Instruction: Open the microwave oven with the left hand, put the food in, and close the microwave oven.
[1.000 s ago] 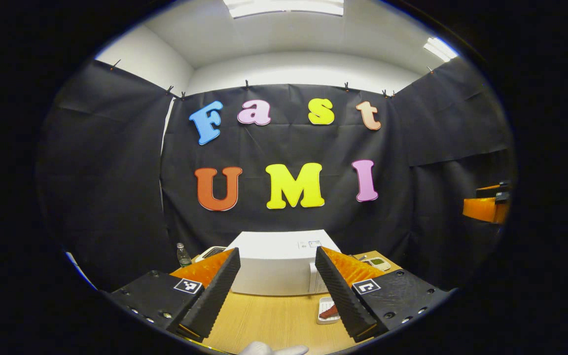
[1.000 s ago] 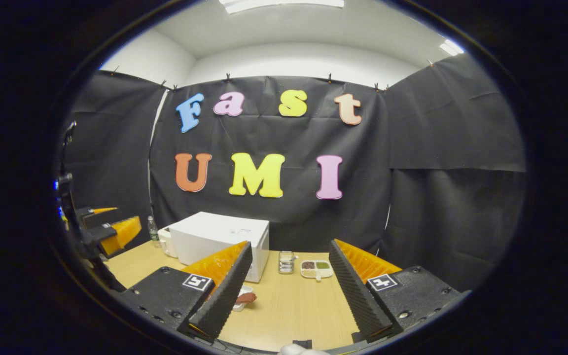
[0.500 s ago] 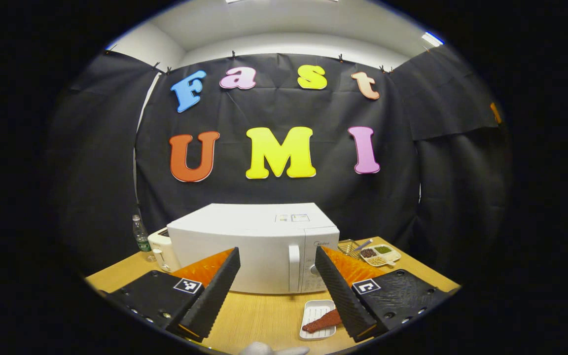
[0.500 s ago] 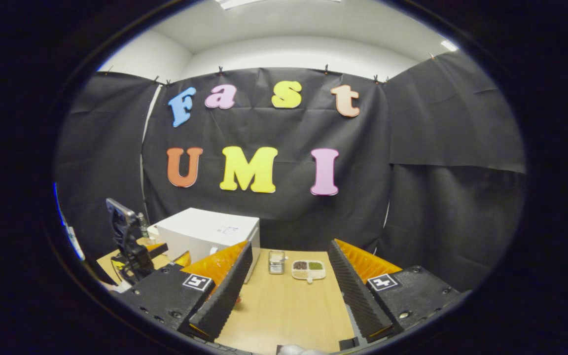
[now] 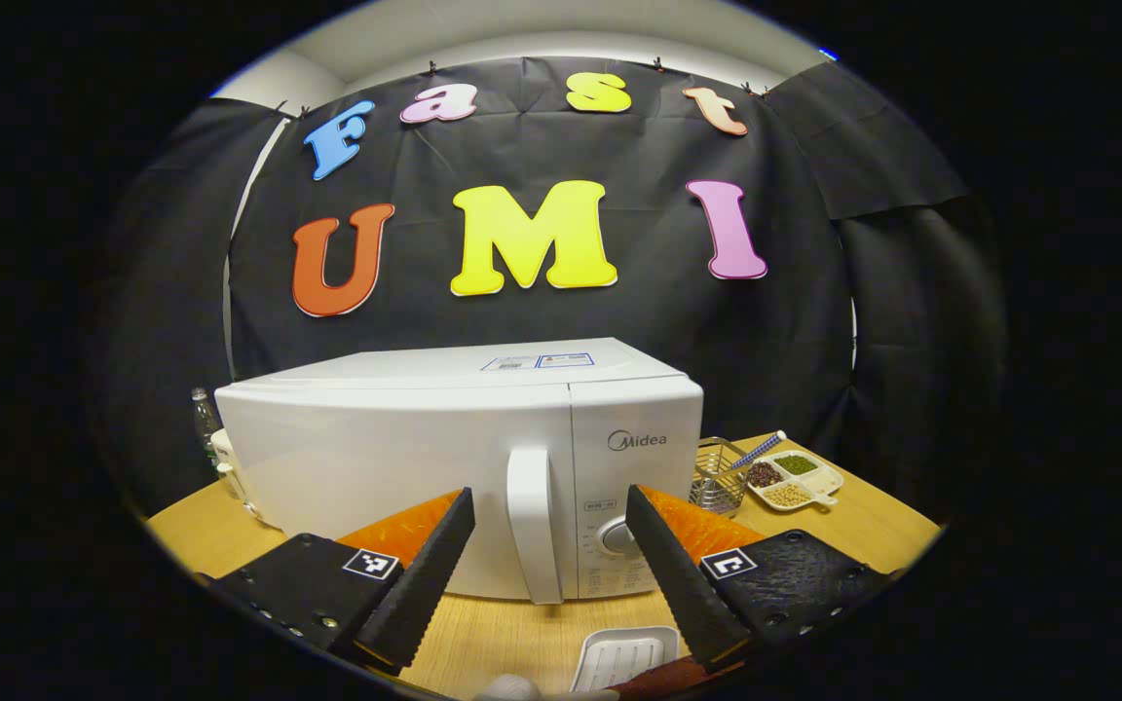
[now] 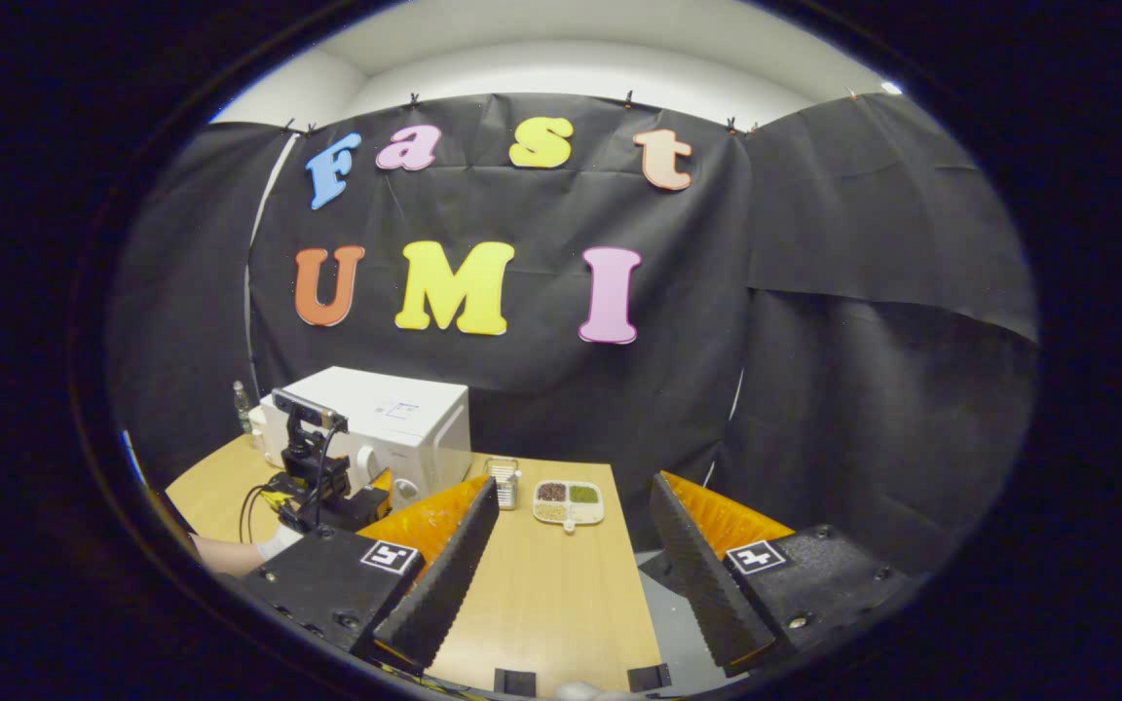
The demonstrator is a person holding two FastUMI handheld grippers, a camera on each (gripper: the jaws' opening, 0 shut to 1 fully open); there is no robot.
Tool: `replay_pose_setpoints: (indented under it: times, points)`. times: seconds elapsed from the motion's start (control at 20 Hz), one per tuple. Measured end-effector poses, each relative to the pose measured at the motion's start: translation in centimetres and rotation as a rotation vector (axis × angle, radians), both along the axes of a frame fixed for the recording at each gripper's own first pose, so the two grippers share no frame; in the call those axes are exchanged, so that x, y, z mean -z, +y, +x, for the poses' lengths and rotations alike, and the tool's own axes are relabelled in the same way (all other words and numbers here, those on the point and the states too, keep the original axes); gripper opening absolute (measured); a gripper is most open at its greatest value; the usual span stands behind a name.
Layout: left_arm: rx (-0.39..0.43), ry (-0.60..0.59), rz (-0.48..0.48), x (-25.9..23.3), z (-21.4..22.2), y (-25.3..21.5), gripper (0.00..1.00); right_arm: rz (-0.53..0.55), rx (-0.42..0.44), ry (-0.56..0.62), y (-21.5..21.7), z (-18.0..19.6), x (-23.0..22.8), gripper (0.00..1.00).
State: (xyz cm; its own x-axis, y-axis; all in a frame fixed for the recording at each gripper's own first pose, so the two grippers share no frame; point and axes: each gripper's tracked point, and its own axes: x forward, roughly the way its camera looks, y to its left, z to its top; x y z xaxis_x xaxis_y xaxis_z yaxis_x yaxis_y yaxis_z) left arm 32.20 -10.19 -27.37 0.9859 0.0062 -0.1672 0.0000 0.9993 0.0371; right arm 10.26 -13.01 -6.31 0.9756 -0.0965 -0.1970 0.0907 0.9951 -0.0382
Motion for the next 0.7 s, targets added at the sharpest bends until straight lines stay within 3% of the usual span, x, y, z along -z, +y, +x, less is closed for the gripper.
replay_pose_setpoints:
  times: [0.05,0.1,0.15,0.2,0.4,0.45,0.6,0.65,0.7]
  points:
    - [-0.006,0.011,-0.002,0.5,0.3,0.2,0.97,-0.005,0.003,0.009,-0.3,0.2,0.2,1.00]
    - [-0.016,0.025,-0.005,0.9,0.7,0.3,0.88,-0.004,0.003,0.015,-0.5,0.4,0.4,1.00]
    - [-0.027,0.035,-0.012,1.2,0.9,0.6,0.96,0.000,-0.001,0.018,-0.5,0.6,0.5,1.00]
    - [-0.033,0.041,-0.023,1.4,1.1,0.8,0.95,0.006,-0.002,0.019,-0.5,0.8,0.6,1.00]
    - [0.021,0.069,-0.020,2.0,1.2,-0.2,0.79,0.024,-0.011,0.034,-0.5,1.1,1.1,1.00]
    - [0.025,0.076,-0.025,2.3,1.1,-0.3,0.80,0.018,-0.016,0.036,-0.4,1.1,1.2,0.92]
    - [0.006,0.068,-0.038,2.2,1.2,1.0,0.25,0.008,-0.020,0.025,-0.4,1.1,0.7,1.00]
    - [0.019,0.069,-0.058,2.2,1.3,0.7,0.27,0.012,-0.021,0.026,-0.3,1.0,0.8,1.00]
    - [0.033,0.073,-0.069,2.2,1.1,0.6,0.27,0.018,-0.025,0.029,-0.1,0.9,1.0,0.92]
